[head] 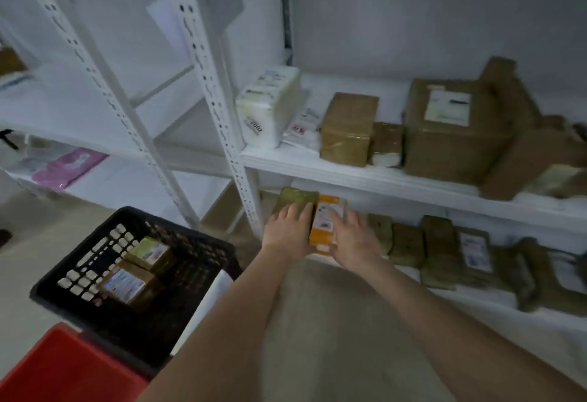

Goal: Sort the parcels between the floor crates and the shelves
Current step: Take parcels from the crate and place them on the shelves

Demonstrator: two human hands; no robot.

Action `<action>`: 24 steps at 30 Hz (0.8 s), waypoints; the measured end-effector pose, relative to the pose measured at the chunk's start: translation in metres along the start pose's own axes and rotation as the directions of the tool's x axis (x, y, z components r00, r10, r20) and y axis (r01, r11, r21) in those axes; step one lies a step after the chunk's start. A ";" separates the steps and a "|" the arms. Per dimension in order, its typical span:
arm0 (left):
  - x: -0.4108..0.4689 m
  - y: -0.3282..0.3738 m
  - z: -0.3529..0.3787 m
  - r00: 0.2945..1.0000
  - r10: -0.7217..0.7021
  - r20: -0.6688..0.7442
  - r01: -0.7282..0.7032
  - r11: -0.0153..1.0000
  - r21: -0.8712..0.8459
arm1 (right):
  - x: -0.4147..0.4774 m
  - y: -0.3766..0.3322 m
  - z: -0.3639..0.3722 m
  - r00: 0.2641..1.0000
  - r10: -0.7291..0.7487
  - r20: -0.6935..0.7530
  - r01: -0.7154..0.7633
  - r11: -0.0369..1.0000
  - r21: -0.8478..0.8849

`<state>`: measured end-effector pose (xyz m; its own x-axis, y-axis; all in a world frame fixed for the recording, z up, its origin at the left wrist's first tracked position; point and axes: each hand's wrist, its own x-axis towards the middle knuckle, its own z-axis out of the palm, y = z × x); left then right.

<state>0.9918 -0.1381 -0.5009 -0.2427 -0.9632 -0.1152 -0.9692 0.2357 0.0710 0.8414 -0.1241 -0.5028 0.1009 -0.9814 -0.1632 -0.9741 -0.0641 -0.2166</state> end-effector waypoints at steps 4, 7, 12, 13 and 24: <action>0.010 0.069 -0.032 0.987 0.160 -0.032 -0.160 0.987 -0.002 | -0.037 0.058 -0.045 0.987 0.136 -0.083 -0.134 0.991 0.024; 0.011 0.117 -0.056 0.958 0.277 -0.069 -0.275 0.961 0.038 | -0.068 0.094 -0.075 0.958 0.240 -0.158 -0.237 0.971 0.038; 0.004 0.201 -0.103 0.880 0.444 -0.168 -0.436 0.896 0.086 | -0.133 0.147 -0.128 0.885 0.344 -0.314 -0.351 0.936 0.037; 0.002 0.219 -0.112 0.863 0.469 -0.187 -0.460 0.883 0.092 | -0.145 0.157 -0.140 0.869 0.359 -0.340 -0.371 0.928 0.032; -0.021 0.426 -0.210 0.669 0.639 -0.380 -0.614 0.763 0.200 | -0.253 0.295 -0.259 0.706 0.425 -0.567 -0.482 0.874 0.055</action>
<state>0.5923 -0.0449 -0.2602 -0.7656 -0.5431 0.3447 -0.5988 0.7975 -0.0734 0.4763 0.0582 -0.2757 -0.4572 -0.8225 0.3384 -0.8893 0.4270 -0.1638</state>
